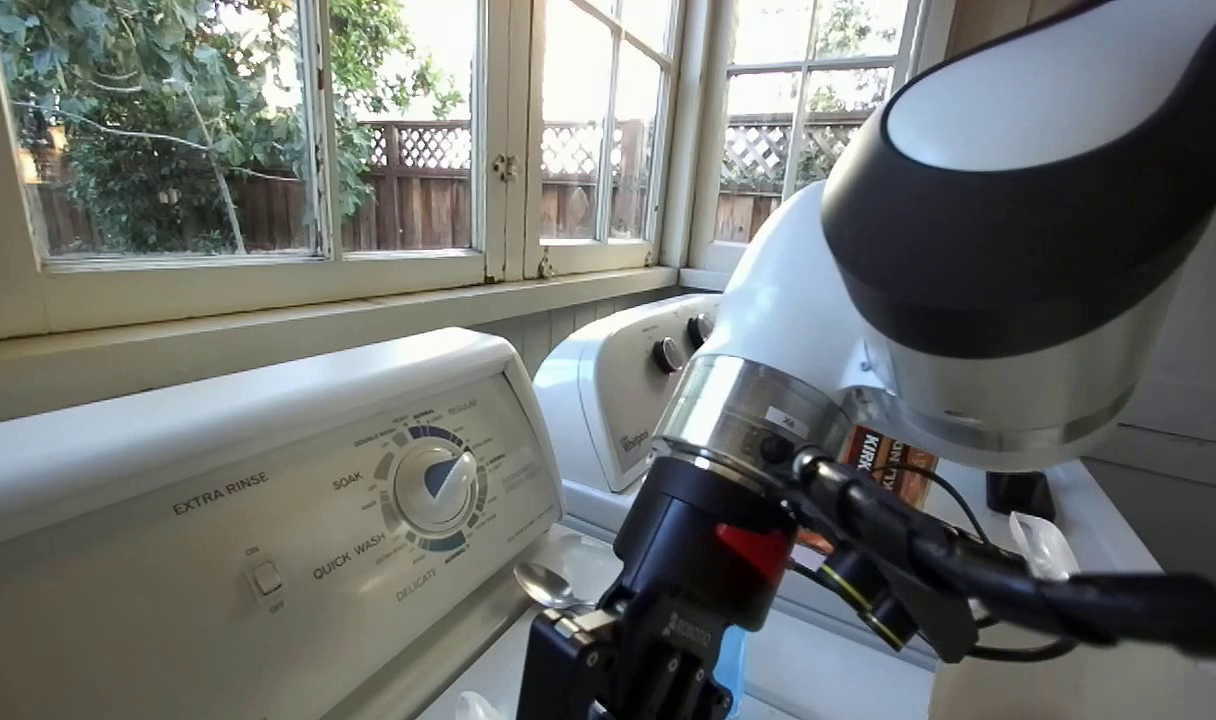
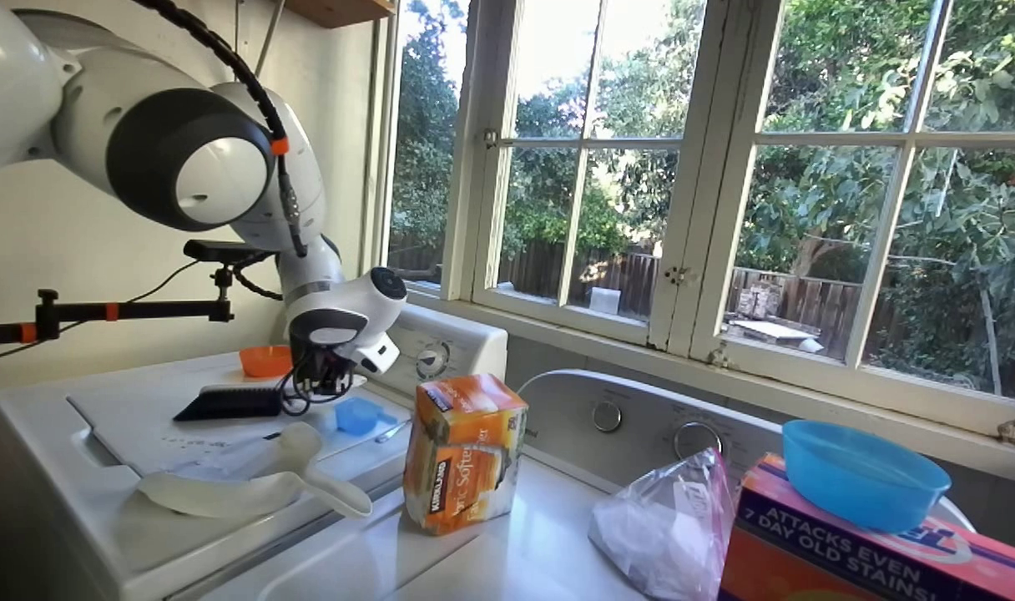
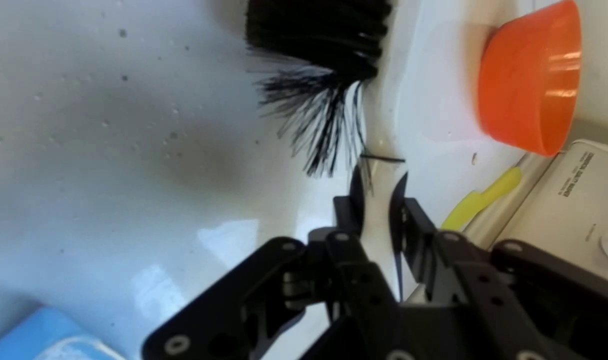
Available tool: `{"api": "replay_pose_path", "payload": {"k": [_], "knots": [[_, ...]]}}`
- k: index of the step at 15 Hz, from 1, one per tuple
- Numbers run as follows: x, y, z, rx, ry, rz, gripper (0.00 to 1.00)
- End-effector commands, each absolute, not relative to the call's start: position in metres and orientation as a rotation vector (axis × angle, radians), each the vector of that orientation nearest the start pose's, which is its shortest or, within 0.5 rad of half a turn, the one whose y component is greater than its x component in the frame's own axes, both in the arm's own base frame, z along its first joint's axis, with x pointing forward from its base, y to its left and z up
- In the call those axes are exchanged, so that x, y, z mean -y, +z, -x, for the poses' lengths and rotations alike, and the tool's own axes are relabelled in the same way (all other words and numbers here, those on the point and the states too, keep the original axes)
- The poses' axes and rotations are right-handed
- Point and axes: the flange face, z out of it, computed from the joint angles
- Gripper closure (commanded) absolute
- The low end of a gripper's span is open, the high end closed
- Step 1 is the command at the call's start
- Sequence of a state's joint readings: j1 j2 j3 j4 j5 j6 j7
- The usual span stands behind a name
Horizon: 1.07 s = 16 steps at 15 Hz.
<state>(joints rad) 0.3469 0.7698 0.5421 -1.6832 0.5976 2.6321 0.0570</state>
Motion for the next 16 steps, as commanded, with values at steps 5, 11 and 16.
{"api": "replay_pose_path", "payload": {"k": [5, 11, 16], "knots": [[-0.457, 0.234, -0.466, 0.163, 0.043, 2.275, 0.93], [-0.450, 0.244, -0.453, 0.002, -0.007, 2.268, 0.93], [-0.456, 0.238, -0.468, 0.032, -0.007, 2.233, 0.93]]}}
